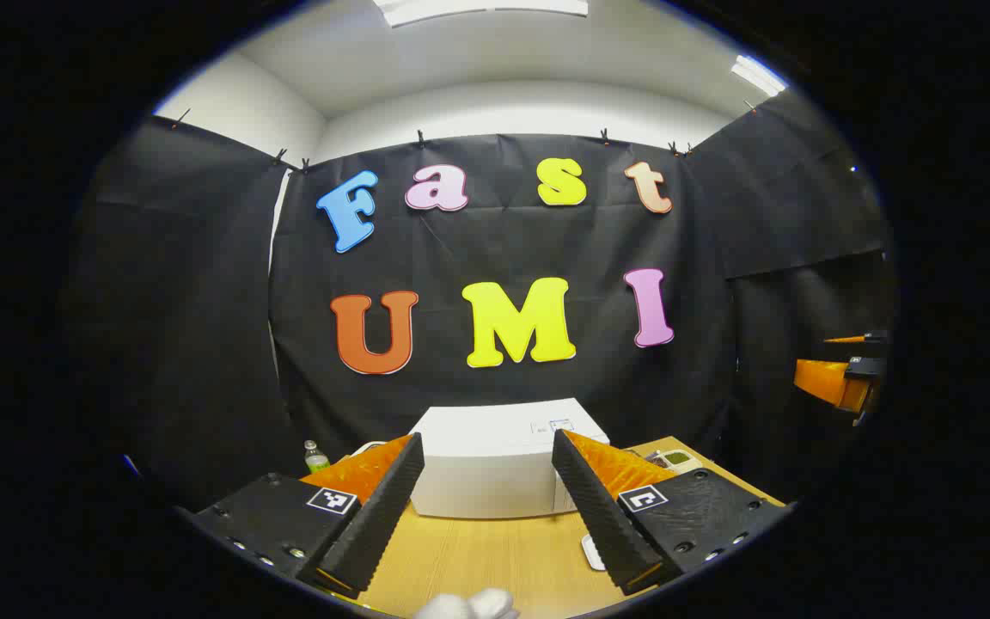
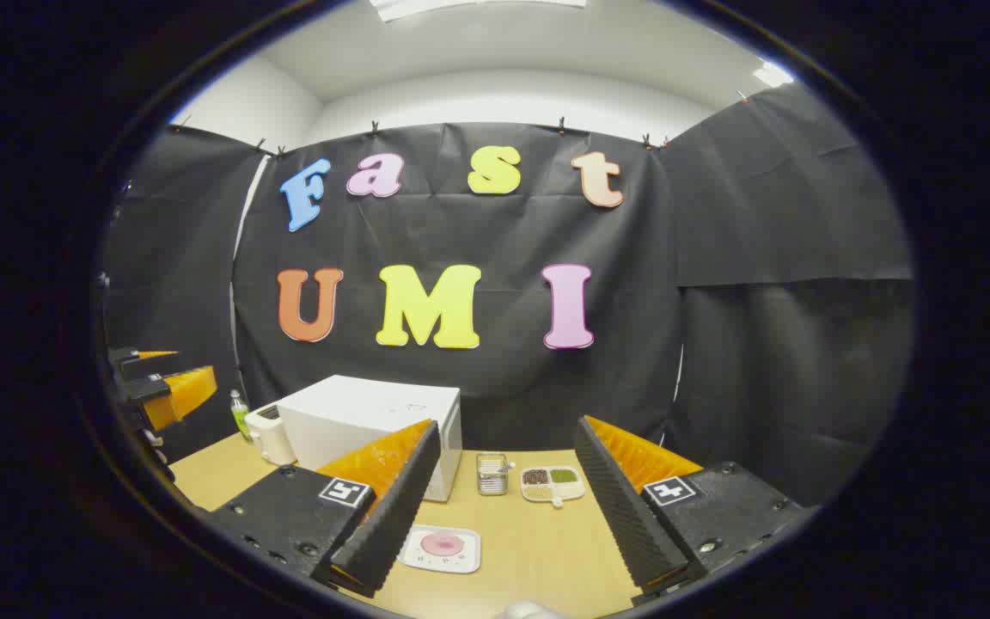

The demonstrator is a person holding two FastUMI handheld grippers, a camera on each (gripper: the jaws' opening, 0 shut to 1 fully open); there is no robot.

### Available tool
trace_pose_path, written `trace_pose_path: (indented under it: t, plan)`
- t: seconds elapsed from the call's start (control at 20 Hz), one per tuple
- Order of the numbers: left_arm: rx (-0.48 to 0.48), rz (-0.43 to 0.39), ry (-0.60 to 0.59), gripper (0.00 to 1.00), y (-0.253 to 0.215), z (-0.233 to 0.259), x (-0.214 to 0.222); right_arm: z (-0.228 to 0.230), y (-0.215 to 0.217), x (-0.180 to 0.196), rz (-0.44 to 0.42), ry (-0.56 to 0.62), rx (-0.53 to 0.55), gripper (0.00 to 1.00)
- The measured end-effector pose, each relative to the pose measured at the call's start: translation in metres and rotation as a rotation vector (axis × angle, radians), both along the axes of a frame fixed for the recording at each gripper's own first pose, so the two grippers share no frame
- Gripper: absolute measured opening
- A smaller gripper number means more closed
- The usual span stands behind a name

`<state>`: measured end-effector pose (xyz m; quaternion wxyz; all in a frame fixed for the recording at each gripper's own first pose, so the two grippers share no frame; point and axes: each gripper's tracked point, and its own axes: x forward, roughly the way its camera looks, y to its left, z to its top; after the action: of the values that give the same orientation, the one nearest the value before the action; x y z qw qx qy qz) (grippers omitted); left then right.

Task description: Open the microwave oven with the left hand, put the food in, and close the microwave oven.

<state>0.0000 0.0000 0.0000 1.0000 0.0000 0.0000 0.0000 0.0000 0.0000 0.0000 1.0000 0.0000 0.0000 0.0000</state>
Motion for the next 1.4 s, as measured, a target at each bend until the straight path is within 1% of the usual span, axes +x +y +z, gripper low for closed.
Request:
trace_pose_path:
  t: [0.2, 0.4, 0.45, 0.5, 0.75, 0.8, 0.85, 0.9, 0.95, 1.15, 1.2, 1.25, 1.4]
  plan:
    - [-0.012, -0.024, -0.003, 0.95, -0.002, -0.001, 0.001, -0.002, -0.003, 0.001, -0.022, -0.002, 0.011, 1.0]
    - [-0.024, -0.03, 0.001, 0.95, -0.003, -0.003, 0.005, -0.003, 0.0, 0.003, -0.02, -0.001, 0.013, 1.0]
    - [-0.025, -0.028, -0.003, 0.95, -0.003, -0.002, 0.006, -0.003, 0.0, 0.003, -0.019, -0.003, 0.015, 0.92]
    - [-0.024, -0.027, -0.009, 0.95, -0.002, -0.001, 0.007, -0.001, 0.001, 0.004, -0.017, -0.003, 0.014, 1.0]
    - [-0.018, -0.024, -0.007, 0.95, -0.004, -0.012, 0.019, -0.001, -0.001, 0.01, -0.015, -0.004, 0.011, 1.0]
    - [-0.019, -0.02, -0.004, 0.95, -0.005, -0.018, 0.024, 0.001, -0.004, 0.011, -0.023, -0.004, 0.007, 1.0]
    - [-0.022, -0.018, 0.007, 0.95, -0.006, -0.026, 0.029, 0.0, -0.007, 0.011, -0.027, -0.002, 0.006, 0.92]
    - [-0.026, -0.02, 0.017, 0.95, -0.008, -0.034, 0.034, 0.001, -0.01, 0.011, -0.029, -0.002, 0.006, 0.92]
    - [-0.028, -0.023, 0.02, 0.95, -0.011, -0.041, 0.039, 0.001, -0.014, 0.011, -0.033, 0.001, 0.003, 1.0]
    - [0.028, -0.047, 0.003, 0.95, -0.029, -0.074, 0.065, -0.001, -0.027, 0.013, -0.05, 0.032, 0.002, 1.0]
    - [0.029, -0.057, 0.026, 0.95, -0.036, -0.087, 0.072, -0.001, -0.031, 0.012, -0.056, 0.038, 0.004, 0.92]
    - [0.015, -0.073, 0.057, 0.94, -0.045, -0.103, 0.078, 0.0, -0.035, 0.011, -0.062, 0.043, 0.003, 1.0]
    - [-0.018, -0.098, 0.108, 0.95, -0.068, -0.134, 0.098, 0.0, -0.047, 0.006, -0.093, 0.059, -0.028, 1.0]
